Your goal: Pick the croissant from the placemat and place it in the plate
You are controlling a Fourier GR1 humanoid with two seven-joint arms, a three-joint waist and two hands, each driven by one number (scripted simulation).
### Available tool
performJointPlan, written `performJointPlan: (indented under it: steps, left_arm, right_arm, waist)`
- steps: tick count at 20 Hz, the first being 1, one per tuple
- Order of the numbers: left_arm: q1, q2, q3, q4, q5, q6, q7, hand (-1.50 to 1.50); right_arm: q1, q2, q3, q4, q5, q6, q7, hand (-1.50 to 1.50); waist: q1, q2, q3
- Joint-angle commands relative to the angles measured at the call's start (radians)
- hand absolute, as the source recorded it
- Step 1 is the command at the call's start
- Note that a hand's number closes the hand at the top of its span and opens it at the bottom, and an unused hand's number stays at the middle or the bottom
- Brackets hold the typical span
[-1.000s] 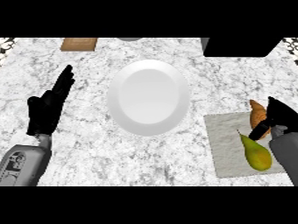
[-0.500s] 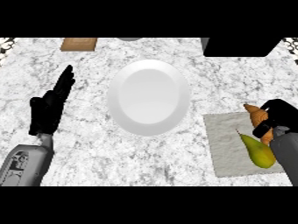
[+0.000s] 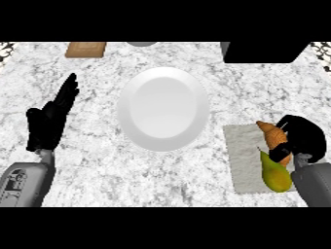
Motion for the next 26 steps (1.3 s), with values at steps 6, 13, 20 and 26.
performJointPlan:
  steps: [6,13,20,26]
  left_arm:
    - [0.026,0.027,0.027,-0.045,0.023,-0.031,0.021,0.00]
    - [0.005,-0.015,0.006,0.030,-0.013,-0.006,-0.020,0.00]
    - [-0.014,-0.039,-0.009,-0.040,-0.041,0.019,0.041,0.00]
    - [0.049,-0.065,-0.047,-0.087,-0.063,0.013,0.017,0.00]
  right_arm:
    - [0.196,-0.024,0.068,-0.435,0.061,-0.173,-0.136,1.50]
    - [0.191,-0.054,0.109,-0.719,0.084,-0.163,-0.203,1.50]
    - [-0.014,0.167,0.225,-0.649,0.099,-0.058,-0.102,1.50]
    - [-0.228,0.329,0.170,-0.362,0.059,-0.078,-0.106,1.50]
  waist:
    - [-0.011,-0.002,0.005]
    - [-0.009,0.004,0.004]
    - [0.019,0.007,0.005]
    - [0.034,0.009,0.005]
